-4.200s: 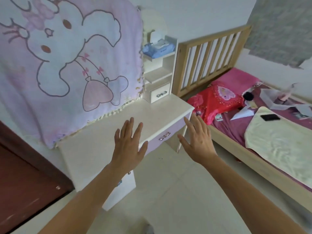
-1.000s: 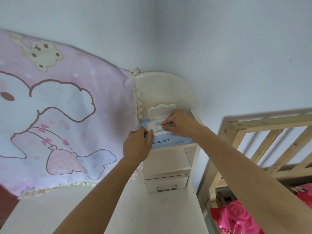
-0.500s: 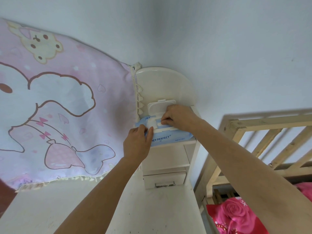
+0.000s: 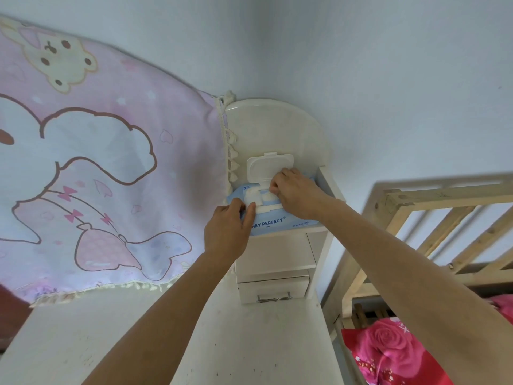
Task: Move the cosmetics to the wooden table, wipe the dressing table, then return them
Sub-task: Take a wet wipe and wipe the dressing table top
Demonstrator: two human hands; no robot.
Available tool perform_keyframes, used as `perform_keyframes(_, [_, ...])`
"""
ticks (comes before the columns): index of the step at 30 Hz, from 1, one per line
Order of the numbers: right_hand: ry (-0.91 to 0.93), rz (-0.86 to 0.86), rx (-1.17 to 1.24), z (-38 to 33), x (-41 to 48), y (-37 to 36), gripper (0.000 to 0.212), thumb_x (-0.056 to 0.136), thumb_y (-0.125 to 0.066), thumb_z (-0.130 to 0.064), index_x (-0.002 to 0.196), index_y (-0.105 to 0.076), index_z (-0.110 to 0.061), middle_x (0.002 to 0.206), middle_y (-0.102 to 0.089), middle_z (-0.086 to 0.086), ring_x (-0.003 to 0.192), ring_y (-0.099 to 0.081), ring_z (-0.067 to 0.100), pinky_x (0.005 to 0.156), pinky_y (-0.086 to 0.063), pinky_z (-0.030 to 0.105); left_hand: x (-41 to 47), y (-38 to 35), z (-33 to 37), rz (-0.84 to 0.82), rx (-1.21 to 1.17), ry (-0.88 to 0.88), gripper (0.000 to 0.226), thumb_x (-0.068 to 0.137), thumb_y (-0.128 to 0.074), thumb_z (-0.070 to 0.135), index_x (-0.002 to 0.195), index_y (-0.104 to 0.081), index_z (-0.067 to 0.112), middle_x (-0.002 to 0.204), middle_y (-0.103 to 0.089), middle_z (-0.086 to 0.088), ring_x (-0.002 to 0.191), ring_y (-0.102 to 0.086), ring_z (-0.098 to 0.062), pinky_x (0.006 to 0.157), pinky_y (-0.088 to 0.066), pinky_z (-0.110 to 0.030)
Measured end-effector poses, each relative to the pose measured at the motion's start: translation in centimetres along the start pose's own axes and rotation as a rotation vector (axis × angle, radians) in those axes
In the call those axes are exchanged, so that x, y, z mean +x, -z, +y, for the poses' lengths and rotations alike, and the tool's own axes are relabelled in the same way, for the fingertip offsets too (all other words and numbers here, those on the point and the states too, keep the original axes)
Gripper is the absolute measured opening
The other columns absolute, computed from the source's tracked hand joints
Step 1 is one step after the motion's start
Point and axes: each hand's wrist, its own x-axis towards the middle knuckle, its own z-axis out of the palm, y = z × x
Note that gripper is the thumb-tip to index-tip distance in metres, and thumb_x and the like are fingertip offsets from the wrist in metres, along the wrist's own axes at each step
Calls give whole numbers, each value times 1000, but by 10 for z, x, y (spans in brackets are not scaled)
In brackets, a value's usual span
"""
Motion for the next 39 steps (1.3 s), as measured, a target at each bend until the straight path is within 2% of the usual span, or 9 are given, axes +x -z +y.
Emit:
perform_keyframes(4, [-33, -12, 89, 4, 6, 0, 17, 104, -42, -25, 100, -54, -13, 101, -51, 1, 92, -41, 17, 81, -29, 25, -1, -1, 0, -4, -26, 7, 28, 99, -38, 51, 89, -43, 26, 75, -52, 8, 71, -48, -12, 48, -26, -20])
perform_keyframes(9, [31, 17, 138, 9, 3, 3, 18, 100, -52, -28, 102, -65, -15, 101, -60, -1, 95, -52, 15, 88, -44, 32, 0, -2, -2, -17, -9, 3, 29, 98, -36, 53, 90, -42, 26, 77, -54, 8, 71, -48, -11, 48, -27, -19])
perform_keyframes(13, [60, 31, 171, 14, 0, 3, 18, 96, -61, -35, 106, -68, -22, 98, -57, -9, 92, -52, 9, 86, -44, 26, -1, -5, -2, -16, -6, 18, 31, 99, -35, 53, 91, -44, 25, 77, -54, 8, 71, -50, -12, 49, -31, -20])
perform_keyframes(18, [-23, 96, 255, 13, 2, 0, 11, 96, -59, -34, 95, -67, -26, 95, -62, -11, 90, -57, 10, 80, -47, 29, 1, -6, -4, -34, -9, 24, 31, 99, -36, 53, 93, -44, 25, 80, -58, 5, 71, -51, -13, 50, -33, -21])
perform_keyframes(23, [-134, 100, 171, 0, 9, -12, 17, 102, -45, -29, 102, -58, -19, 100, -51, -6, 92, -46, 12, 79, -39, 31, 4, -5, -5, -61, -43, 46, 42, 98, -31, 57, 130, -44, 32, 87, -61, 8, 79, -52, -14, 57, -40, -28])
perform_keyframes(26, [-205, 163, 348, 0, 5, -17, 16, 104, -43, -25, 99, -54, -15, 100, -55, -1, 92, -49, 17, 82, -40, 32, 2, -5, -3, -54, -43, 55, 47, 98, -28, 58, 137, -41, 36, 77, -54, 6, 77, -51, -15, 56, -38, -29])
perform_keyframes(31, [-334, 235, 728, 4, -1, -16, 18, 104, -44, -23, 93, -54, -14, 82, -53, -7, 79, -47, 12, 66, -36, 15, 1, -4, -2, -62, -17, 57, 49, 96, -25, 58, 134, -44, 33, 78, -55, 3, 76, -52, -17, 55, -39, -28])
perform_keyframes(35, [-381, 221, 938, 8, -4, -13, 21, 104, -46, -23, 103, -62, -8, 97, -62, 5, 89, -53, 14, 81, -45, 29, 2, -3, -2, -68, -16, 55, 44, 99, -29, 54, 131, -47, 29, 78, -56, 2, 75, -53, -17, 53, -40, -28])
perform_keyframes(39, [-364, 125, 985, 16, -7, -4, 19, 97, -50, -18, 107, -63, -28, 103, -64, -8, 92, -58, 7, 73, -47, 16, 2, -3, -2, -78, -28, 60, 45, 98, -29, 54, 129, -48, 28, 77, -54, 3, 75, -52, -17, 53, -36, -27])
